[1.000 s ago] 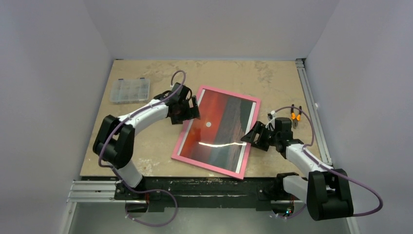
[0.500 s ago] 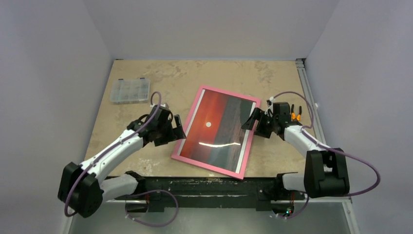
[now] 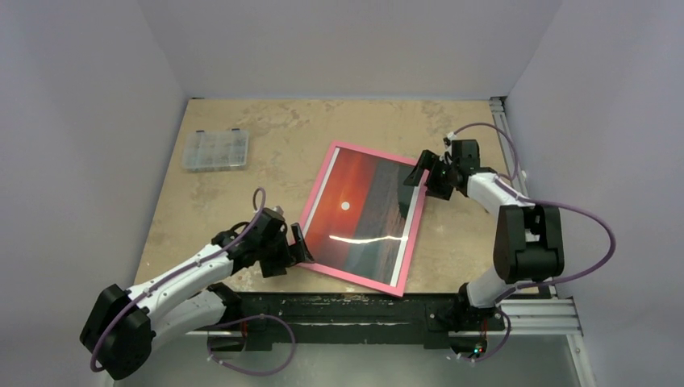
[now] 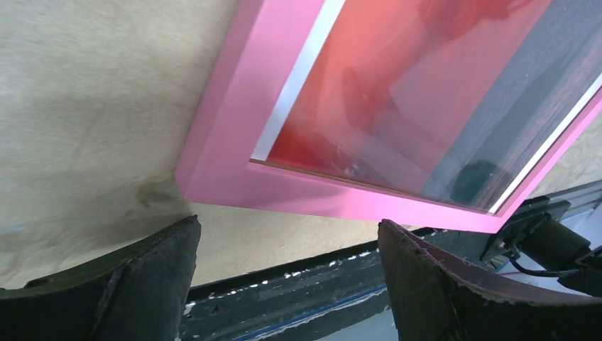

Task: Put the photo into the frame
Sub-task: Adjust the photo frame at the center of the board.

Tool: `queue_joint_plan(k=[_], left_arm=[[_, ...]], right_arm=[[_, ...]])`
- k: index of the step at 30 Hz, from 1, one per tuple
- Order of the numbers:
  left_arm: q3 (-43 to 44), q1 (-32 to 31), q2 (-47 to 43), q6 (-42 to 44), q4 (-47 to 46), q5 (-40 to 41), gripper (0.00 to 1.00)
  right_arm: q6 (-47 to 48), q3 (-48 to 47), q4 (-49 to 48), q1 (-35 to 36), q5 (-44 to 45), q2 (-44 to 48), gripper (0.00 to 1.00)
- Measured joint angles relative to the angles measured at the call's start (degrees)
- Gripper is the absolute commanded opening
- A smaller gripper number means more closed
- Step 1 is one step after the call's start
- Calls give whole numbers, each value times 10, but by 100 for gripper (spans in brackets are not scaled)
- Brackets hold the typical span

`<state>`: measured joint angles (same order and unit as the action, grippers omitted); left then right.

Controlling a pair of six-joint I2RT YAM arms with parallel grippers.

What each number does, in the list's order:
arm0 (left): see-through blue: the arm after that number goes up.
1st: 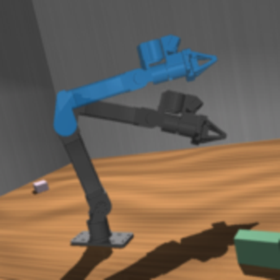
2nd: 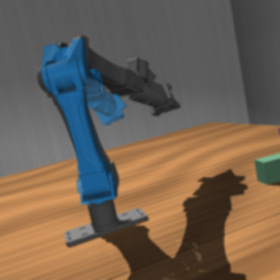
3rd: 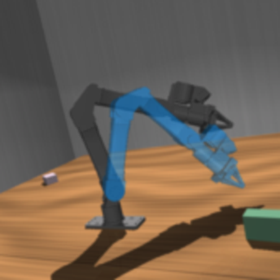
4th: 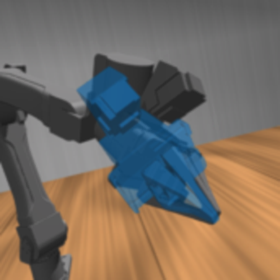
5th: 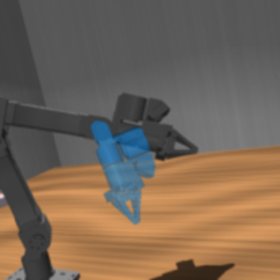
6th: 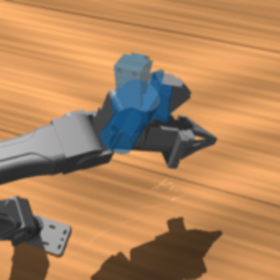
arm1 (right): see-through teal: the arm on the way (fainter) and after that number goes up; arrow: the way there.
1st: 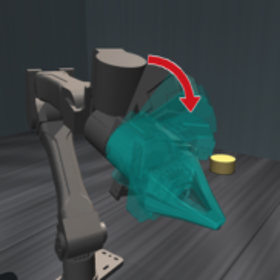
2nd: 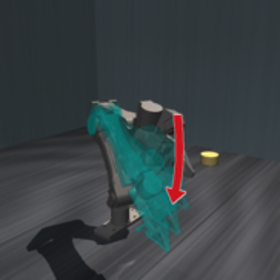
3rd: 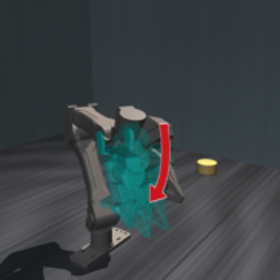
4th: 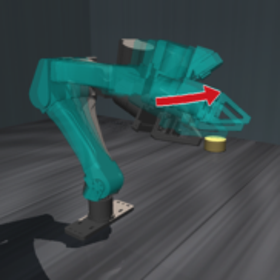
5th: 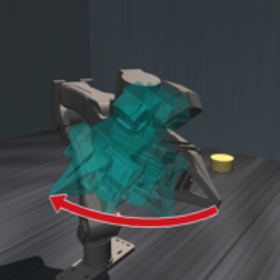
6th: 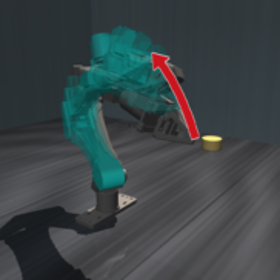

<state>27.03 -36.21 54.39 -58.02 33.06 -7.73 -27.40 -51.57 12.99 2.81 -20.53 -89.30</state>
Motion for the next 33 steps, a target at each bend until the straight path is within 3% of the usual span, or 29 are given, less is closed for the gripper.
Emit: queue_joint_plan(k=[16, 28, 33], left_arm=[[-36, -19, 19, -70, -113, -37, 91], [-58, -19, 23, -99, -160, -59, 91], [-59, -19, 50, -113, -195, -80, 91]], right_arm=[[48, -227, 45, -7, 75, -150, 82], [62, -407, 82, -7, 73, -329, 83], [74, -432, 95, -7, 50, -356, 83]])
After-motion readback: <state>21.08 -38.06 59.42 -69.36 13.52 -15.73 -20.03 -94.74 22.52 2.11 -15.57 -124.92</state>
